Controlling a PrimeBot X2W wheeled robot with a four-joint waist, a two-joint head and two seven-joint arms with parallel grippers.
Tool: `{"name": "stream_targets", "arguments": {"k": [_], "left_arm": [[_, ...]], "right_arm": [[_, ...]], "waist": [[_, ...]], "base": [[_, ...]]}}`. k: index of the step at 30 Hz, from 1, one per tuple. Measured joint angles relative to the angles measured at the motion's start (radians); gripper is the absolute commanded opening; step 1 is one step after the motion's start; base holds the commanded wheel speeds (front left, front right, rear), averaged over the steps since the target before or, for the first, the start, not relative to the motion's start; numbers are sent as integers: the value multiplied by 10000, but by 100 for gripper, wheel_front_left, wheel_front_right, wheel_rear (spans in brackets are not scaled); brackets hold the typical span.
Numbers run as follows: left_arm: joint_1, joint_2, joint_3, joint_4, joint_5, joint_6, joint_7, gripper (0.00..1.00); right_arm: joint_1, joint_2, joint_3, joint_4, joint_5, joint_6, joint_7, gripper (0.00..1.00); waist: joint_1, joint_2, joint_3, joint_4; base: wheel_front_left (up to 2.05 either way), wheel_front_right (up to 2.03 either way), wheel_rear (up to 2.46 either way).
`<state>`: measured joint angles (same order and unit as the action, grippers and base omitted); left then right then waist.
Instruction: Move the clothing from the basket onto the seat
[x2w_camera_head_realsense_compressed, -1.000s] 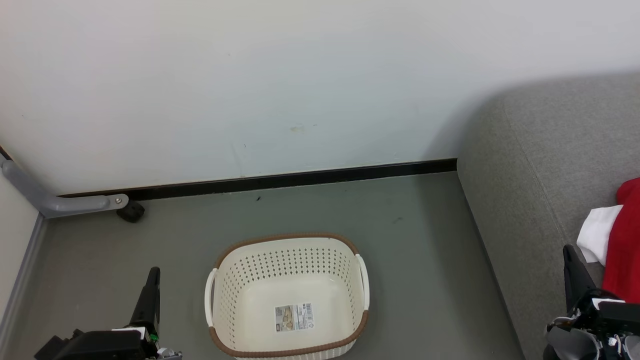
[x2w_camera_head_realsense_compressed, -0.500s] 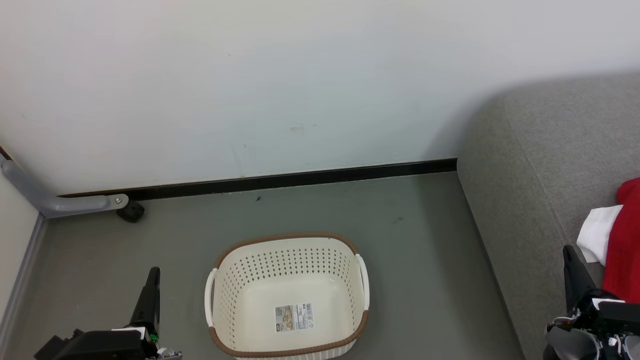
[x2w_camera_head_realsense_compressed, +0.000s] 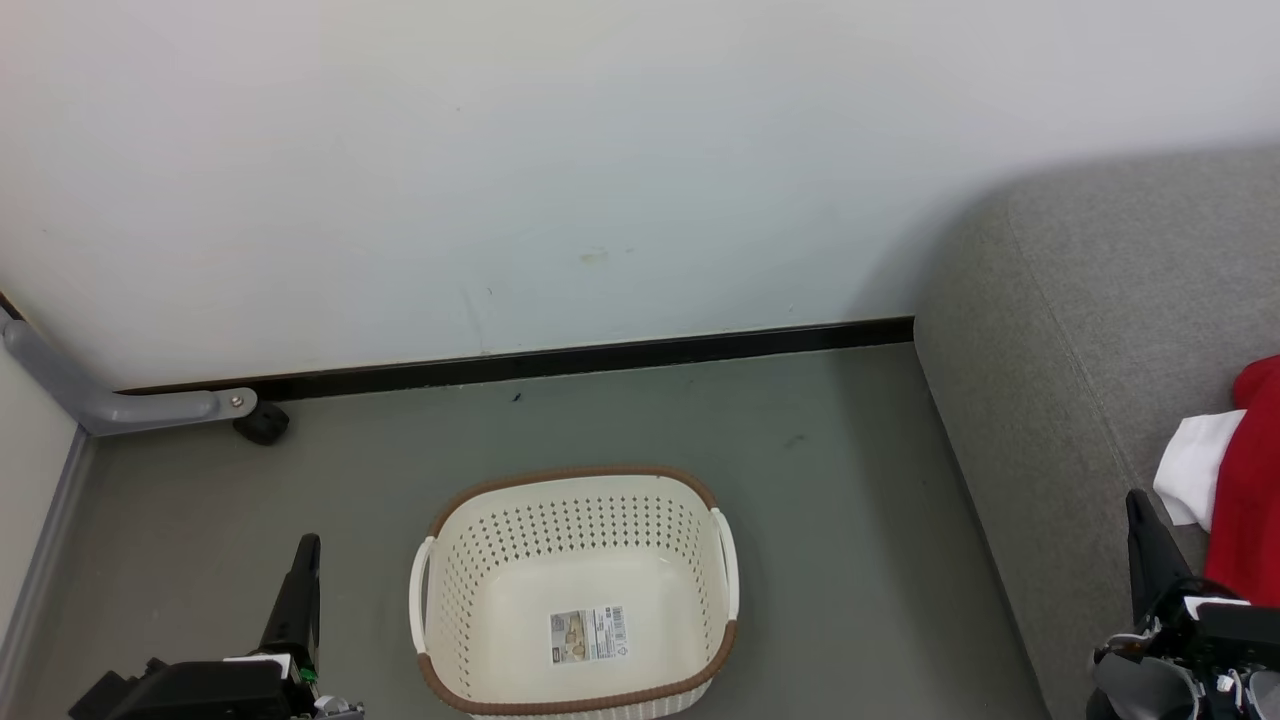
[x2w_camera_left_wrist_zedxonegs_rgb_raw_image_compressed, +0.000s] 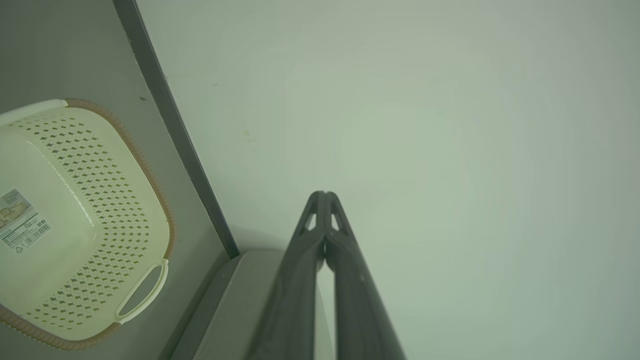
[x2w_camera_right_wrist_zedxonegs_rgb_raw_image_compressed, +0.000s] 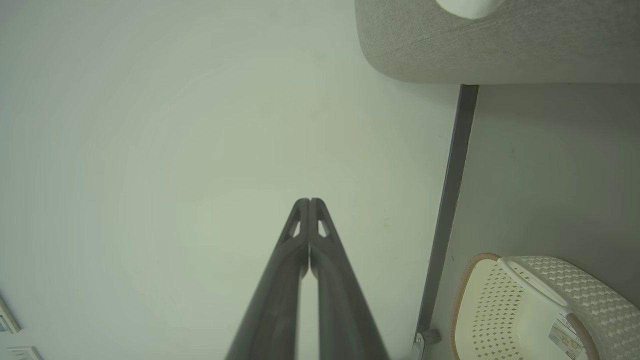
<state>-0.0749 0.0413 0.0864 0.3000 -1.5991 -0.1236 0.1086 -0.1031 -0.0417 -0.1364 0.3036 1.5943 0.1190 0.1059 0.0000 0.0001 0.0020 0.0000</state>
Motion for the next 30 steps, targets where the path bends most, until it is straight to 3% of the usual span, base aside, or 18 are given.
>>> {"name": "stream_targets", "arguments": {"k": [30], "left_arm": [[0, 0, 0, -2, 0, 0, 0, 0]], "right_arm": [[1, 0, 0, -2, 0, 0, 0, 0]], "waist": [[0, 0, 0, 0]], "base": [[0, 0, 0]]}}
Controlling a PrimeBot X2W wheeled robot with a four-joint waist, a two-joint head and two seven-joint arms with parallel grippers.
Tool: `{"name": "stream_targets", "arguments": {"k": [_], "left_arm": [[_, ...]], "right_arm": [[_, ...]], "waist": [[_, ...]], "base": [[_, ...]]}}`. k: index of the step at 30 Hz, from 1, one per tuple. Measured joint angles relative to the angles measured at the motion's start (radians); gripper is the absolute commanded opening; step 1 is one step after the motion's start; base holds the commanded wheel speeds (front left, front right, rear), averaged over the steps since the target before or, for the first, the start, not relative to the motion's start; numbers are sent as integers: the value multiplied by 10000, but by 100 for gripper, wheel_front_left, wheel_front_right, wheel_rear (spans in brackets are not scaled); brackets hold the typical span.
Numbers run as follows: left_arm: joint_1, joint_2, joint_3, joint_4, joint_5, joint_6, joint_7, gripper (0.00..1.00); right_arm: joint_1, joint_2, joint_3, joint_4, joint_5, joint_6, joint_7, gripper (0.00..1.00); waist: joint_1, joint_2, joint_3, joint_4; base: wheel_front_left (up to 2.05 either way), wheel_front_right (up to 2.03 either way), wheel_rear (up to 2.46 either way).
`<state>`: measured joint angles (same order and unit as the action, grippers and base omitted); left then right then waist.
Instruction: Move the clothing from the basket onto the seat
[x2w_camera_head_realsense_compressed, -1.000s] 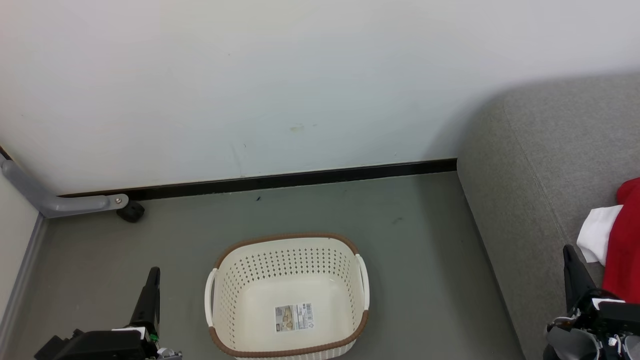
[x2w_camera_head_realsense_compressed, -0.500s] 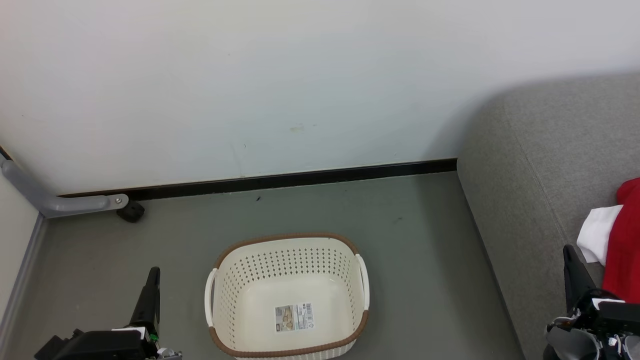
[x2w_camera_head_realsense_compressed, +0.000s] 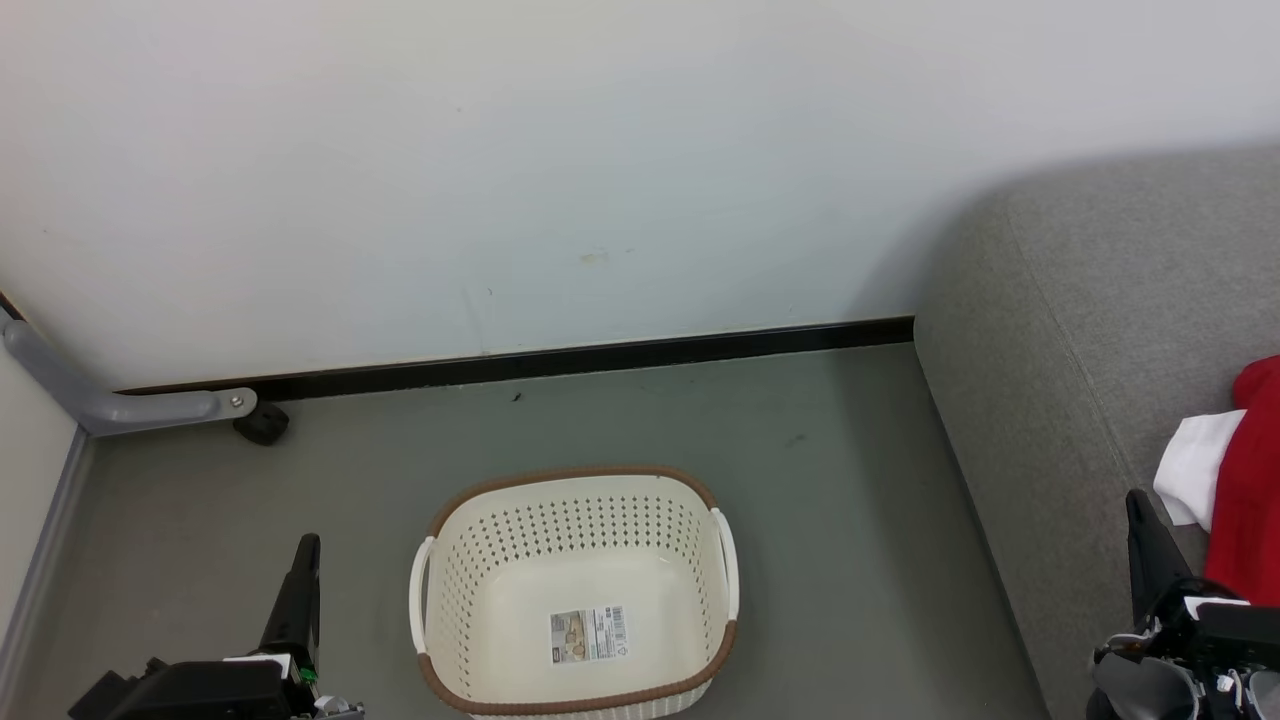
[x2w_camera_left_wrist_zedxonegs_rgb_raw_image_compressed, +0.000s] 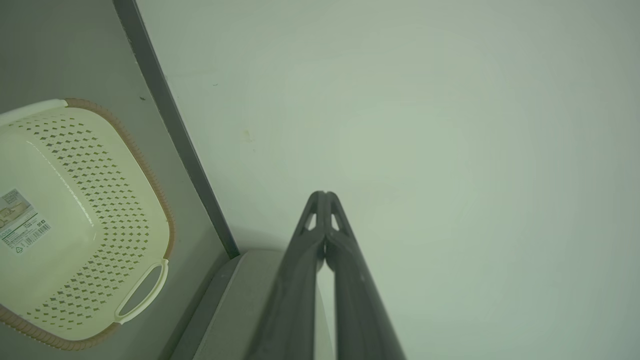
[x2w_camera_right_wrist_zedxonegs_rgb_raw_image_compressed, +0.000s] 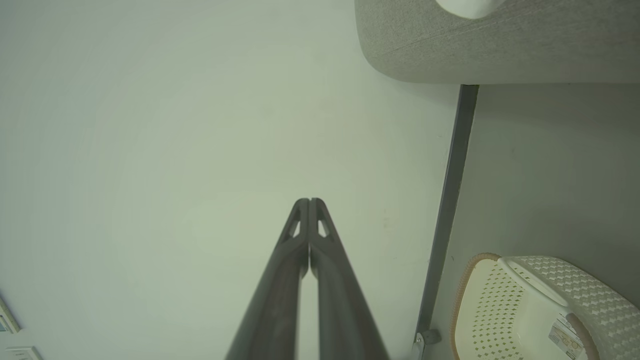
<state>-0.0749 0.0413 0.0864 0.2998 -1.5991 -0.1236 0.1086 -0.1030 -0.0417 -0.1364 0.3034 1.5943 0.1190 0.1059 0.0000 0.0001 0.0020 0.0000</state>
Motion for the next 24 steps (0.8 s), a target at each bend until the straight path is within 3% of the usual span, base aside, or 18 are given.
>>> {"name": "stream_targets", "arguments": {"k": [24], "left_arm": [[0, -2, 0, 0, 0, 0, 0, 0]], "right_arm": [[1, 0, 0, -4, 0, 2, 0, 0]], "waist": [[0, 0, 0, 0]], "base": [[0, 0, 0]]}}
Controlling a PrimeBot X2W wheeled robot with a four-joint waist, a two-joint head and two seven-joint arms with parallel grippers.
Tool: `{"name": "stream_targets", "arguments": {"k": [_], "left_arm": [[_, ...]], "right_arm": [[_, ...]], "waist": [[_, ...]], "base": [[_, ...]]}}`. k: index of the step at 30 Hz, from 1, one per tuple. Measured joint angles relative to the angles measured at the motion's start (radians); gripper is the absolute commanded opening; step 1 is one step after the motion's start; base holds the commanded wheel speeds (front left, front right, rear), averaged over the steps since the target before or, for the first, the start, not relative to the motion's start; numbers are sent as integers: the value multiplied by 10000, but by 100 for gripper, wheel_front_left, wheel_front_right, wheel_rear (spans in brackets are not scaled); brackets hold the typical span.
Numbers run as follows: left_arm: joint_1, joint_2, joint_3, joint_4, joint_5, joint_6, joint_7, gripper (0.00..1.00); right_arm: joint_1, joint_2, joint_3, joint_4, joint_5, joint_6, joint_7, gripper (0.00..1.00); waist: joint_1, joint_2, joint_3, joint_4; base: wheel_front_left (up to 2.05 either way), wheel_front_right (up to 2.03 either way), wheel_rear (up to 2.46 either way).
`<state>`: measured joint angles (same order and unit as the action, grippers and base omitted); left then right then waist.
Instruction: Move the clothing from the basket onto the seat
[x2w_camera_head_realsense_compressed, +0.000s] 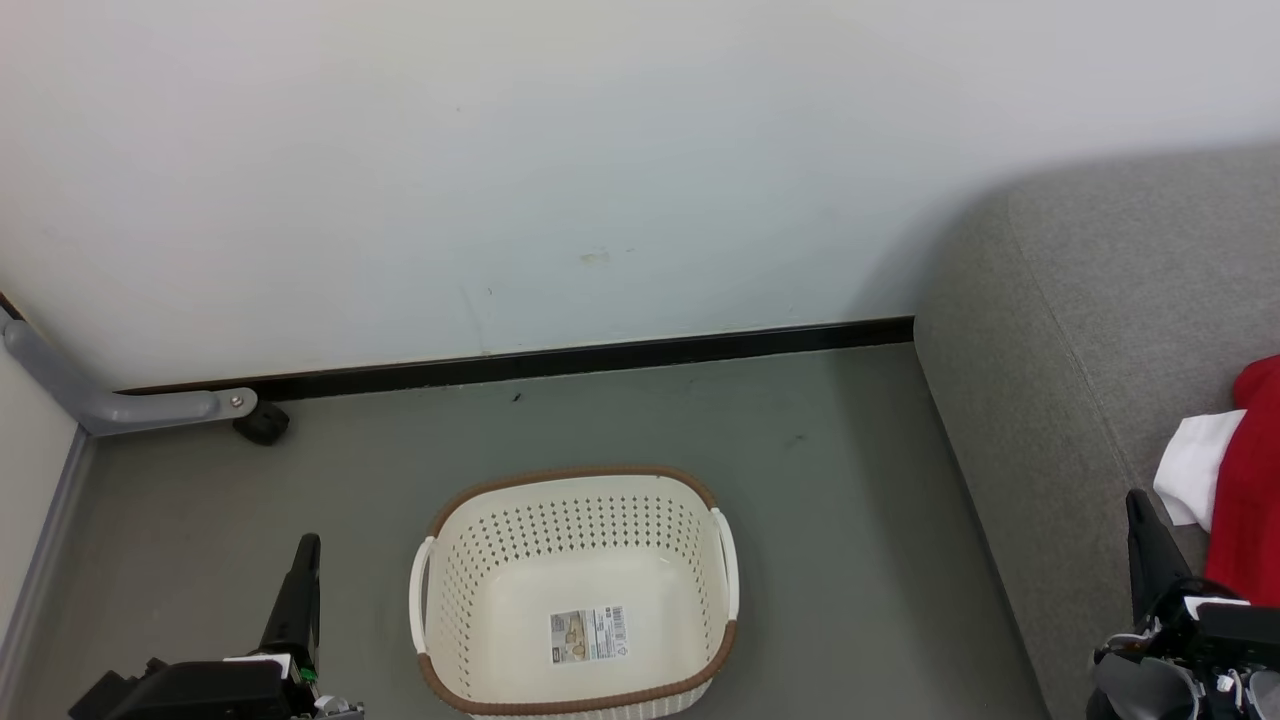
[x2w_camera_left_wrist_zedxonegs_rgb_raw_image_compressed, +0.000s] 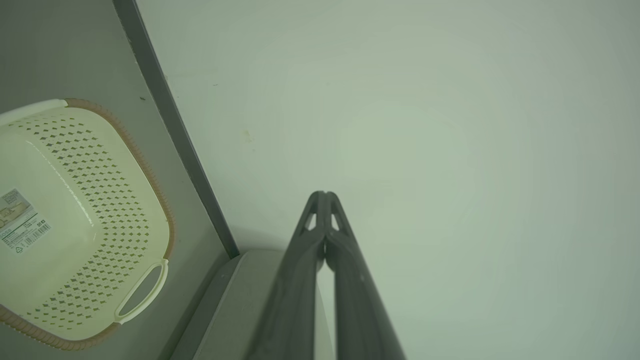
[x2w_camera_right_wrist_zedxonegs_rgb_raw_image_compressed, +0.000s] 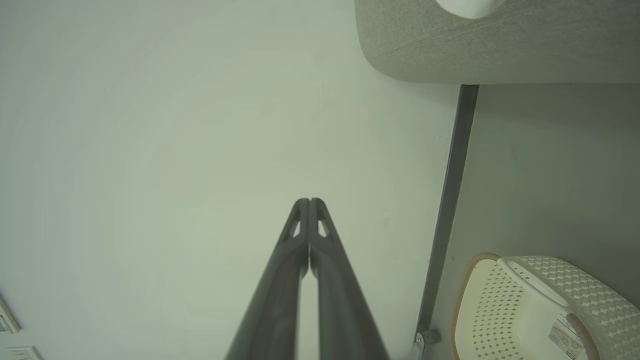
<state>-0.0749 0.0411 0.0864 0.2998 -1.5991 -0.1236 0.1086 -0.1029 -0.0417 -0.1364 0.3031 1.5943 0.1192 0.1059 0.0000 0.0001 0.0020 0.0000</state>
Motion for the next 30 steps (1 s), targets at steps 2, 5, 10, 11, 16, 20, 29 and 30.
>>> {"name": "stream_targets", "arguments": {"k": [2, 5, 10, 11, 16, 20, 29, 30], "left_arm": [[0, 0, 0, 0, 0, 0, 0, 0], [0, 0, 0, 0, 0, 0, 0, 0], [0, 0, 0, 0, 0, 0, 0, 0], [0, 0, 0, 0, 0, 0, 0, 0], [0, 0, 0, 0, 0, 0, 0, 0], [0, 0, 0, -2, 0, 0, 0, 0], [0, 0, 0, -2, 0, 0, 0, 0], [0, 0, 0, -2, 0, 0, 0, 0]], "right_arm": [[0, 0, 0, 0, 0, 0, 0, 0], [0, 0, 0, 0, 0, 0, 0, 0], [0, 0, 0, 0, 0, 0, 0, 0], [0, 0, 0, 0, 0, 0, 0, 0], [0, 0, 0, 0, 0, 0, 0, 0], [1, 0, 0, 0, 0, 0, 0, 0], [1, 0, 0, -2, 0, 0, 0, 0], [1, 0, 0, -2, 0, 0, 0, 0]], "waist": [[0, 0, 0, 0], [0, -1, 0, 0], [0, 0, 0, 0], [0, 0, 0, 0], [0, 0, 0, 0], [0, 0, 0, 0], [0, 0, 0, 0], [0, 0, 0, 0]], "base": [[0, 0, 0], [0, 0, 0], [0, 0, 0], [0, 0, 0], [0, 0, 0], [0, 0, 0], [0, 0, 0], [0, 0, 0]]}}
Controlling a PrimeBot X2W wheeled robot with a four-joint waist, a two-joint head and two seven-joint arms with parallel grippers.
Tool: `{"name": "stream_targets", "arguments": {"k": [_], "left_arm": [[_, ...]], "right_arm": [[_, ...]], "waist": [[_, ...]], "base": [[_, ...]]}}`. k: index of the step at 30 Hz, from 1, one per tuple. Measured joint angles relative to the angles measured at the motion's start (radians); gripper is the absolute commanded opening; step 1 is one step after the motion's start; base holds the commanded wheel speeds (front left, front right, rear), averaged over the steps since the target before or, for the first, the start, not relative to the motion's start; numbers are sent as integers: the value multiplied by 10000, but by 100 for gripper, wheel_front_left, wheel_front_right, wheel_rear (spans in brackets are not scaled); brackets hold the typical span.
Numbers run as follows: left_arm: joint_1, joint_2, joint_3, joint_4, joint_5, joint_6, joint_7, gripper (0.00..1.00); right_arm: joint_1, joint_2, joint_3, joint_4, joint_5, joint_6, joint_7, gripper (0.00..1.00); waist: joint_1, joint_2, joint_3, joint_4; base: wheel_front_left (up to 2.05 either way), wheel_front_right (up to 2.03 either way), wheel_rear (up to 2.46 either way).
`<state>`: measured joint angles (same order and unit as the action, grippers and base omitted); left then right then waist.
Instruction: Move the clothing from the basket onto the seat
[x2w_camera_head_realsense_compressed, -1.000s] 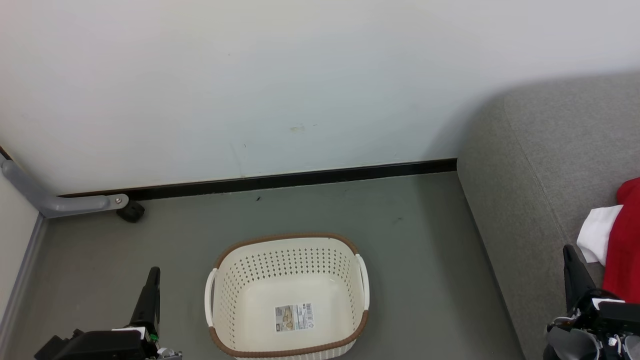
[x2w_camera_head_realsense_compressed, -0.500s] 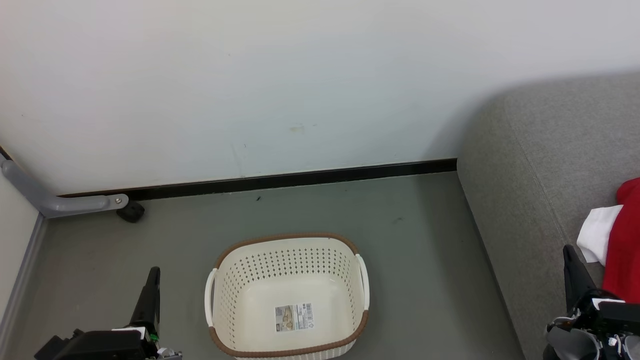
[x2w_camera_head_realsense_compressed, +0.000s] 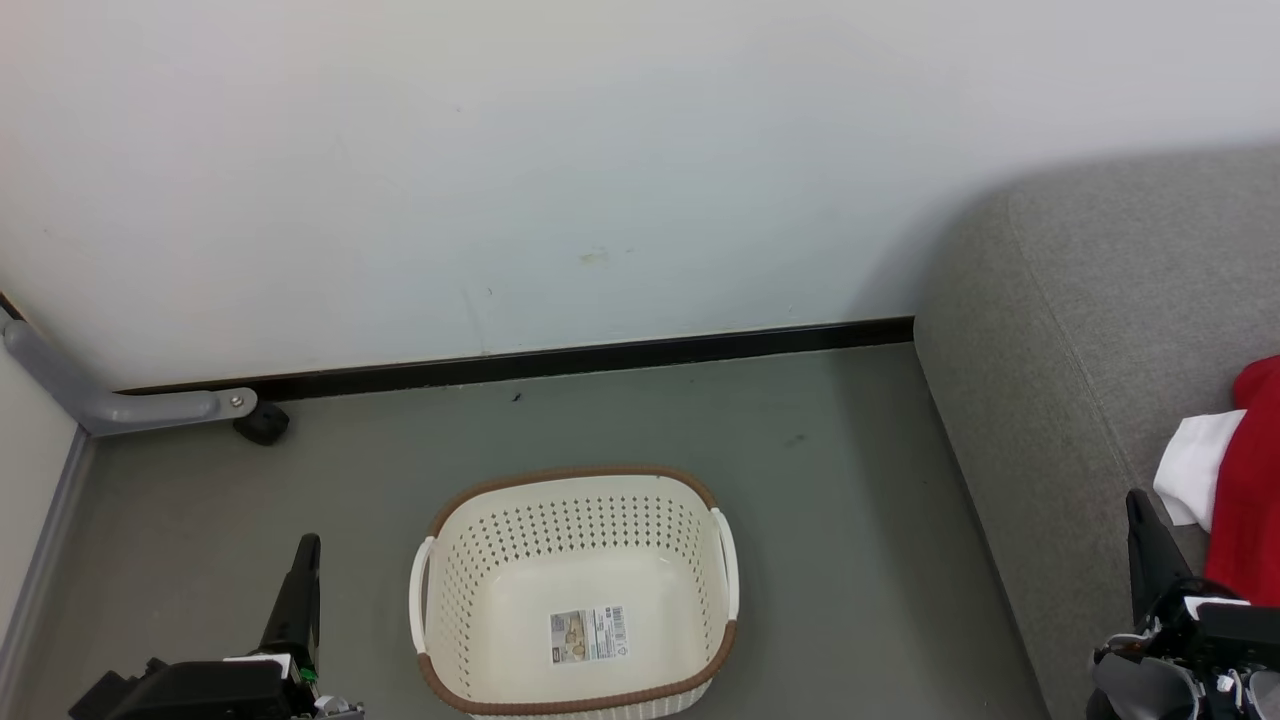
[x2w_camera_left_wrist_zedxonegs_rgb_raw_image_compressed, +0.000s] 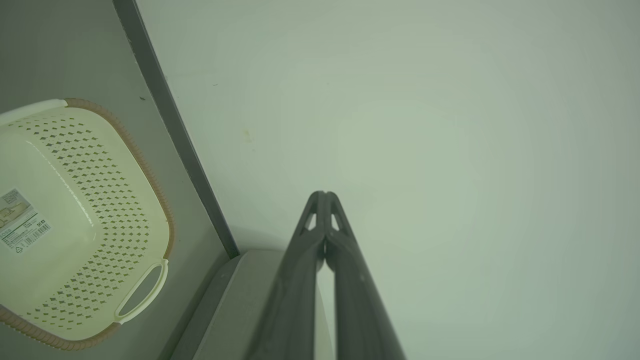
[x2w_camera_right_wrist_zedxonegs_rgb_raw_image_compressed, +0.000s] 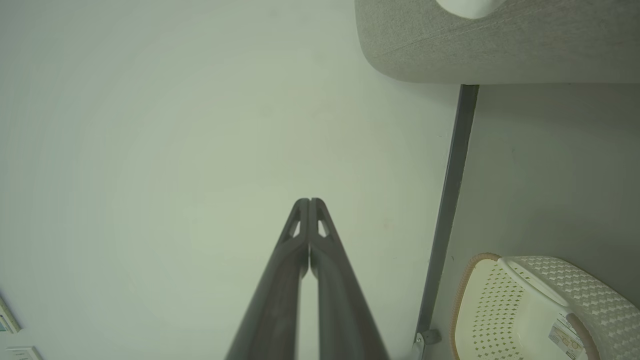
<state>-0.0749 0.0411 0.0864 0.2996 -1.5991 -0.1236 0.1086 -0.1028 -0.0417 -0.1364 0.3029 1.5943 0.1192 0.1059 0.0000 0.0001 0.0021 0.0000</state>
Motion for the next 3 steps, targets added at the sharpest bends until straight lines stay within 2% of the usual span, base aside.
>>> {"name": "stream_targets", "arguments": {"k": [3], "left_arm": [[0, 0, 0, 0, 0, 0, 0, 0]], "right_arm": [[0, 0, 0, 0, 0, 0, 0, 0]], "waist": [[0, -1, 0, 0]], "base": [[0, 0, 0]]}}
